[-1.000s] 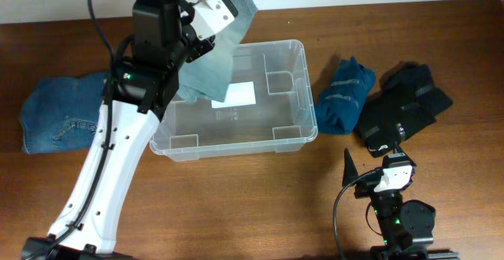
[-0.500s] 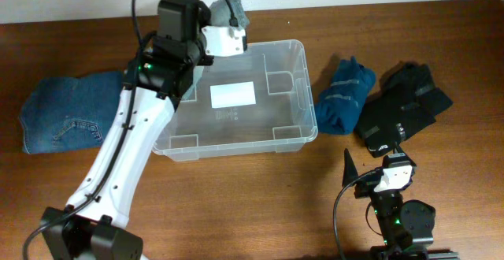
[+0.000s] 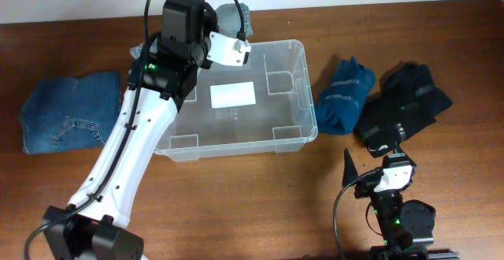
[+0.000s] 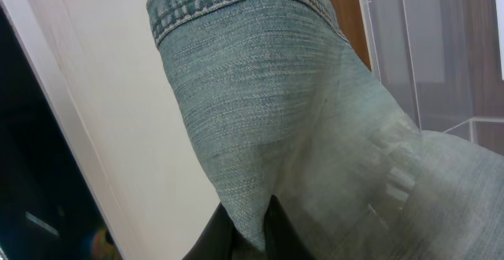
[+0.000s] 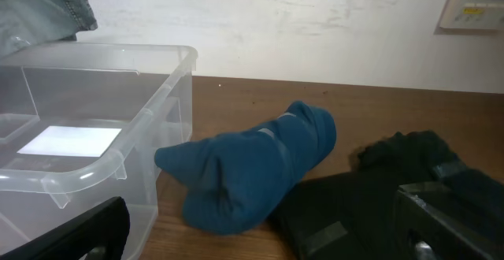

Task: Pack container
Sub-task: 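Lift the light-blue jeans with the left gripper over the box, then lower the light-blue jeans into the box's left half with left gripper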

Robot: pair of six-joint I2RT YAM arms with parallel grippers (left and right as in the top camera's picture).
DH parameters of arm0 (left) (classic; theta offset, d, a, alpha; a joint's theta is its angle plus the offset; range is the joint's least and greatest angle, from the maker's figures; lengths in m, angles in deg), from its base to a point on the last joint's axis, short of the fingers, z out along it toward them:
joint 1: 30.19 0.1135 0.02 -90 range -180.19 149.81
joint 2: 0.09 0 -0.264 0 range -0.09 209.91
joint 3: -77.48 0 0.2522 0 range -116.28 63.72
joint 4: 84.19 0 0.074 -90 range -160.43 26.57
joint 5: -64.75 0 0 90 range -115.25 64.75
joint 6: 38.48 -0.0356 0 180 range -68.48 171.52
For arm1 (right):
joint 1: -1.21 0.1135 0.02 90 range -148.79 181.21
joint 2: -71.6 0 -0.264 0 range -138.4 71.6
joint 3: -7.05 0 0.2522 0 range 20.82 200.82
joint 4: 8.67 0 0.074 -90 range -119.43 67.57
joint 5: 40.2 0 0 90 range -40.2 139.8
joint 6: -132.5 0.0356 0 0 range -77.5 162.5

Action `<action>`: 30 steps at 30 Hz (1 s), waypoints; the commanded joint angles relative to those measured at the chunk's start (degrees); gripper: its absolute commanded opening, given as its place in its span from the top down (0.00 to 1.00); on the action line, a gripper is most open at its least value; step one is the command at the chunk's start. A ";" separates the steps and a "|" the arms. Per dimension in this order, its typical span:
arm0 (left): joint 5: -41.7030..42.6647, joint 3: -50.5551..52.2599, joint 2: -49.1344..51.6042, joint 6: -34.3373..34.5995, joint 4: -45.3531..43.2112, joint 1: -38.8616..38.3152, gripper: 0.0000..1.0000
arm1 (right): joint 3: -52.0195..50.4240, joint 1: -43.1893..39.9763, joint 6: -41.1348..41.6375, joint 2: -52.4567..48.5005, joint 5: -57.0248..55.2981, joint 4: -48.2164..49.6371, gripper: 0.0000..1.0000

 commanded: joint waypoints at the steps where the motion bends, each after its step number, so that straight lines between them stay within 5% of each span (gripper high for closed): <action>1: 0.07 -1.66 -1.44 -2.78 -0.96 -0.83 1.00 | -0.46 -0.48 -0.15 0.37 -0.50 0.02 0.02; 16: 0.26 -1.66 -6.38 -2.93 1.07 -2.78 1.00 | -0.46 -0.48 -0.15 0.37 -0.50 0.02 0.02; 30: 3.23 -1.22 -4.83 -10.32 7.50 -2.62 1.00 | -0.46 -0.48 -0.15 0.37 -0.50 0.02 0.02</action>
